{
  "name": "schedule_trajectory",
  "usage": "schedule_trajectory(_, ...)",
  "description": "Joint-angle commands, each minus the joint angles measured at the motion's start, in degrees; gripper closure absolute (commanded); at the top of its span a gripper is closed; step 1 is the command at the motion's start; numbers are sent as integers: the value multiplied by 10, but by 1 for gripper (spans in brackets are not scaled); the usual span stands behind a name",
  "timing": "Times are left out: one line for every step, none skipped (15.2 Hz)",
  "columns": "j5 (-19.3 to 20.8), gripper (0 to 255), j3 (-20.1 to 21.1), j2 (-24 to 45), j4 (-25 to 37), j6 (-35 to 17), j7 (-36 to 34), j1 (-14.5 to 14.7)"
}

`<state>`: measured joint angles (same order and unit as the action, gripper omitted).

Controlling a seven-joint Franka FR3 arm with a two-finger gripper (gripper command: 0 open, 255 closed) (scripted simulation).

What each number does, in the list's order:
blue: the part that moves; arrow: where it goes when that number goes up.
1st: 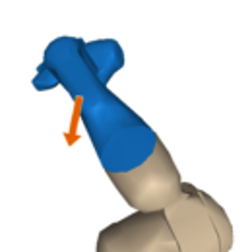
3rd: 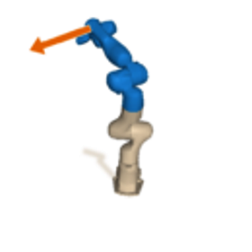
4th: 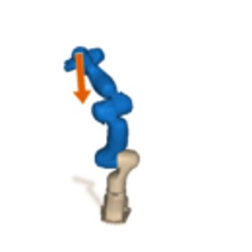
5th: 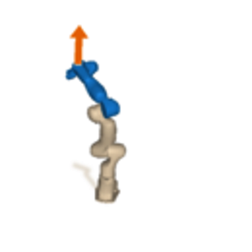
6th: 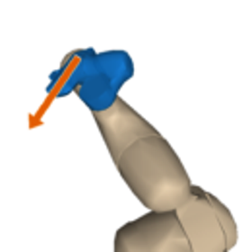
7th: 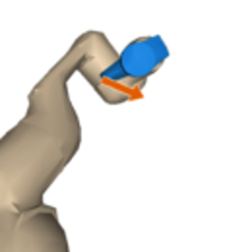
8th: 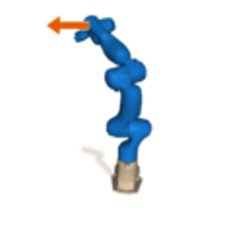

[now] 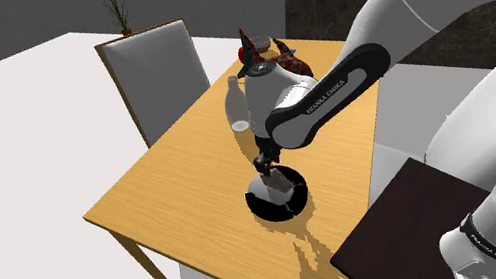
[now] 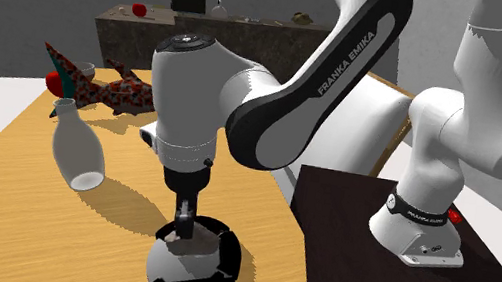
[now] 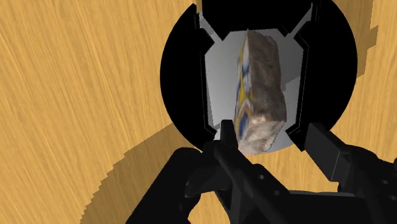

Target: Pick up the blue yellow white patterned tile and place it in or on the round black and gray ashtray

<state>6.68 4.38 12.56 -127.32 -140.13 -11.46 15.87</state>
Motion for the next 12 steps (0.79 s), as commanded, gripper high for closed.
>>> schedule_trajectory(0,0,0,0,0,0,0,0)
schedule_trajectory(0,0,0,0,0,0,0,0)
schedule_trajectory(0,0,0,0,0,0,0,0)
schedule_trajectory(0,0,0,0,0,0,0,0)
schedule_trajectory(0,0,0,0,0,0,0,0)
schedule_trajectory(-3,0,1,-14,3,17,2,0)
schedule_trajectory(-7,0,3,-28,7,35,5,0)
schedule_trajectory(-10,0,4,-41,12,52,7,0)
schedule_trajectory(-12,0,5,-51,16,66,8,0)
schedule_trajectory(-12,0,5,-51,16,66,8,0)
schedule_trajectory(-12,0,5,-51,16,66,8,0)
schedule_trajectory(-12,0,5,-51,16,66,8,0)
